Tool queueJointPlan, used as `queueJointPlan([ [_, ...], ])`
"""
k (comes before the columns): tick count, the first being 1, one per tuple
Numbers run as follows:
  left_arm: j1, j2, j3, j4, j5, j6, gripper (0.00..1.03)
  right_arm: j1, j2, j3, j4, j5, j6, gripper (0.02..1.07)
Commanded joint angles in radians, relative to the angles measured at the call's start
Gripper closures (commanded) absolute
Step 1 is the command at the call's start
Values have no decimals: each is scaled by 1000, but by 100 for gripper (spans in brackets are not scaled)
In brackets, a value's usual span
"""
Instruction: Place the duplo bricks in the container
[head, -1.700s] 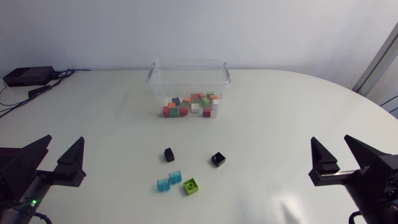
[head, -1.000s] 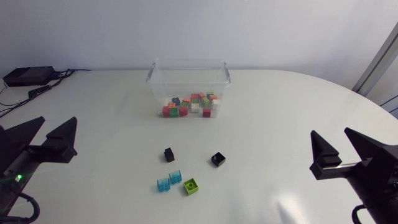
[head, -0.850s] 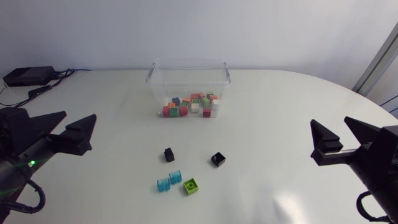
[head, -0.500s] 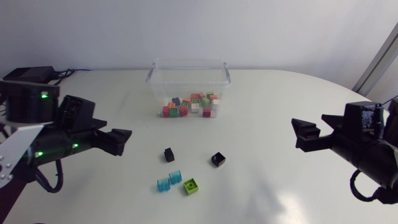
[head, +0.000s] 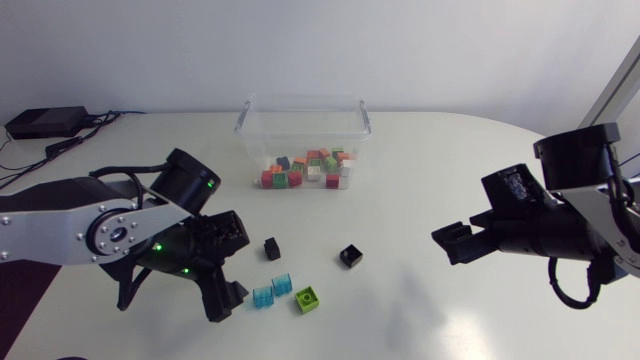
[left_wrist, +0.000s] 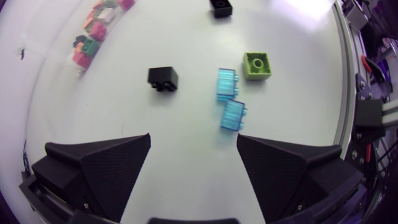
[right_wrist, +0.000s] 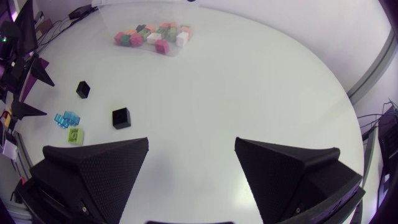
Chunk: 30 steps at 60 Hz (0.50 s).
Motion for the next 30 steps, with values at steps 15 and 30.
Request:
queueJointPlan([
  [15, -54, 137, 43, -29, 65, 139, 10, 66, 113, 50, -4, -77, 4, 7],
  [30, -57, 206, 43, 68, 106, 185, 15, 167, 161, 49, 34, -76, 6, 7],
])
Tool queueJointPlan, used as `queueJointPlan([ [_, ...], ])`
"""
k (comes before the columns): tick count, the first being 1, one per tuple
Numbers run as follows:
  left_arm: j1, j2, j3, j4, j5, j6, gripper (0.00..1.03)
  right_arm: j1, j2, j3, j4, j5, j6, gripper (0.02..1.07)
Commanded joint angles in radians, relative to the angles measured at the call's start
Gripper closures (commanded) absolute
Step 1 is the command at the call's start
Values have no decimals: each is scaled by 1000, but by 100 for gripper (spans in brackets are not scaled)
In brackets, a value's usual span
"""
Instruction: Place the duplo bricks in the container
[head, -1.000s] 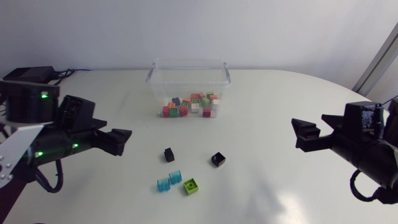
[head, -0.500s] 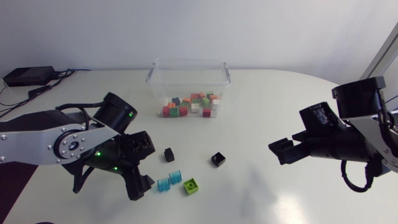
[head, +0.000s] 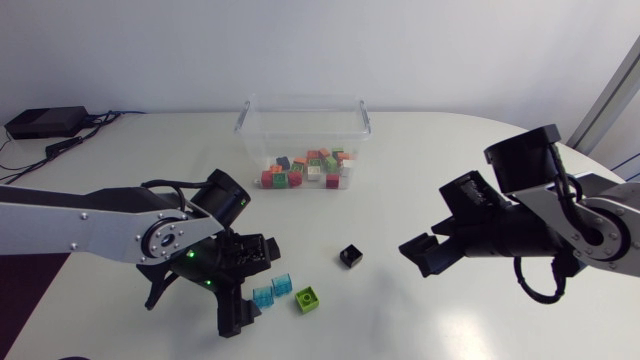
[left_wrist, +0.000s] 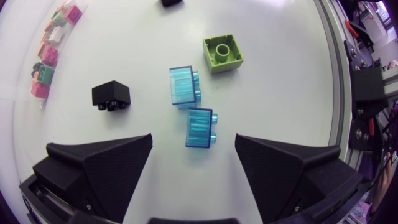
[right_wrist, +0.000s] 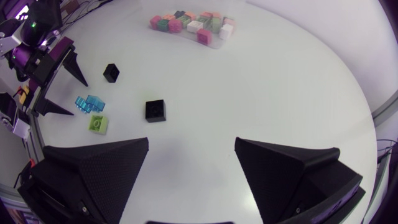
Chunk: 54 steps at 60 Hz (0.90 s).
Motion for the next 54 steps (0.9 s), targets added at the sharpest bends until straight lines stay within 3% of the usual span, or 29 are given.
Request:
queueJointPlan([
  [1, -9, 33, 23, 20, 23, 39, 16, 32, 39, 18, 13, 0, 8, 7],
  [10, -22, 74, 30, 26, 43, 73, 28, 69, 98, 32, 25, 2, -6, 7],
  [15, -27, 95, 33, 27, 69, 99, 46, 107, 129, 32, 52, 17, -6, 7],
  [22, -27, 122, 41, 24, 86, 104, 58, 157, 181, 41, 82, 51, 1, 8],
  [26, -24, 143, 64, -14, 95, 105, 67, 189, 230, 56, 99, 53, 1, 13],
  [35, -15, 132, 67, -31, 117, 115, 70, 233, 344, 110, 114, 86, -1, 13],
  [54, 42, 3, 119, -200, 132, 151, 73, 227, 532, 229, 128, 115, -42, 13],
])
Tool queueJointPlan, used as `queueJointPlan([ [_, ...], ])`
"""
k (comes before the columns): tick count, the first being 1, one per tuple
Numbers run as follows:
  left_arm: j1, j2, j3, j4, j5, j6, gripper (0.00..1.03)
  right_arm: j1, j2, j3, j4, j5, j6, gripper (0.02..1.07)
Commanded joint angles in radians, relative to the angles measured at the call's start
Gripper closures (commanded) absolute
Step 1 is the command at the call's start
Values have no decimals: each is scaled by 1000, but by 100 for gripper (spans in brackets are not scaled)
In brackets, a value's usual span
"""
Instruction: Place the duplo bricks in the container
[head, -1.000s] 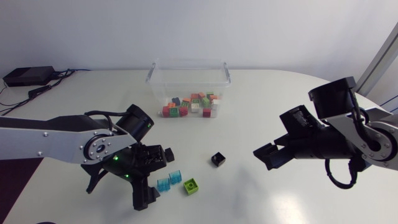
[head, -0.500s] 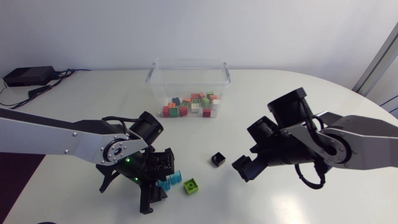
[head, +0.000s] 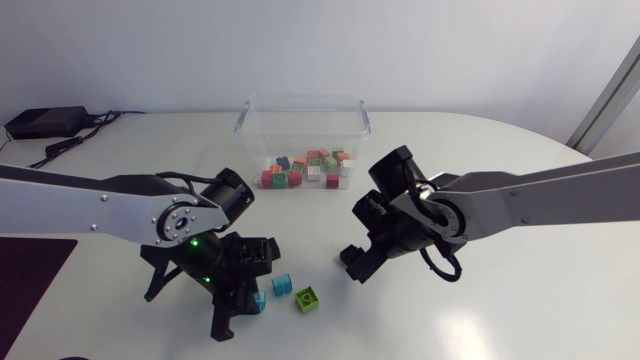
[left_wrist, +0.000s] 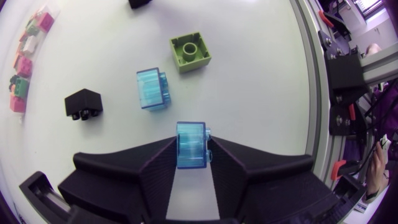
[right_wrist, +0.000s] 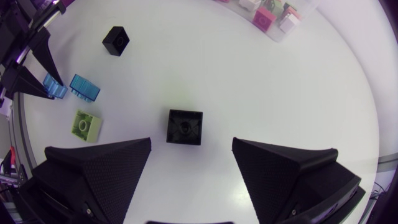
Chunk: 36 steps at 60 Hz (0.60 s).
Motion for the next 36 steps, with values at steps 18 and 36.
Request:
queueJointPlan([
  [18, 141, -136, 202, -83, 66, 18, 72, 10, 146, 80, 12, 16, -25, 22],
  [36, 218, -126, 327, 41, 110, -123, 72, 12, 180, 108, 50, 12, -36, 88],
])
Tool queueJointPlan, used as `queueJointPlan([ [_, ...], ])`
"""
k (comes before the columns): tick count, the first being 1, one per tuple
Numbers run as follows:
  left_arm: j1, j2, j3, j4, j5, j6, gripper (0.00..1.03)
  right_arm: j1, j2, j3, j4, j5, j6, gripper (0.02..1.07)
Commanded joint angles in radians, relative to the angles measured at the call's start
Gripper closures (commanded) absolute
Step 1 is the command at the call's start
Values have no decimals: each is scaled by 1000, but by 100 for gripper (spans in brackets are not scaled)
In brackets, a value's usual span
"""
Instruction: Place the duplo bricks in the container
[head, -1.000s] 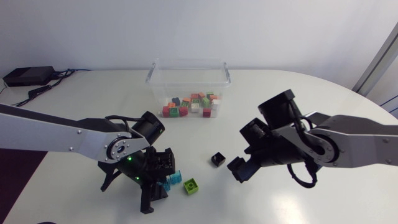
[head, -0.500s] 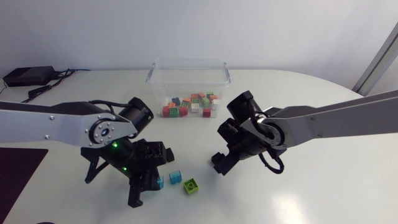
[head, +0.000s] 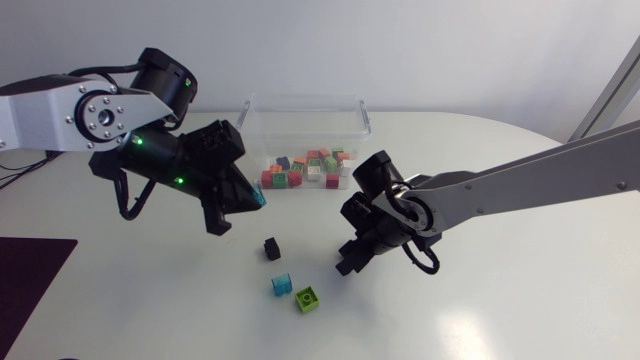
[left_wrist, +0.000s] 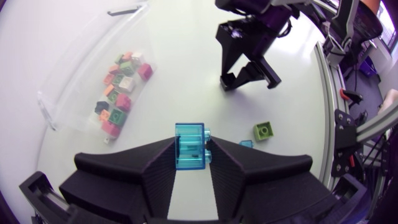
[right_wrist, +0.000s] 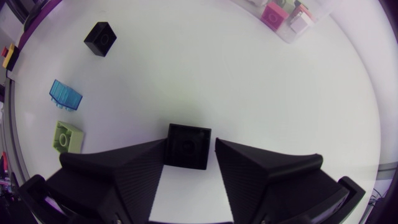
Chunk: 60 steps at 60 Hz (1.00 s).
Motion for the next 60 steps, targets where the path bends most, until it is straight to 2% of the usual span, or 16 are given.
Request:
queueJointPlan([
  [1, 29, 3, 45, 60, 12, -76, 72, 9, 30, 27, 6, -2, -17, 89],
  [4, 42, 28, 70, 126, 12, -134, 72, 7, 30, 33, 3, -7, -17, 93],
  [12, 65, 95, 131, 212, 12, -217, 72, -2, 2, 50, 1, -12, -17, 94],
  [29, 92, 275, 334, 289, 1, -343, 70, -23, -71, 127, -23, -19, 3, 94],
  [47, 78, 423, 459, 395, -105, -429, 68, -49, -106, 231, -40, -27, 44, 94],
  [60, 72, 452, 449, 522, -158, -478, 65, -62, -113, 280, -34, -36, 48, 94],
])
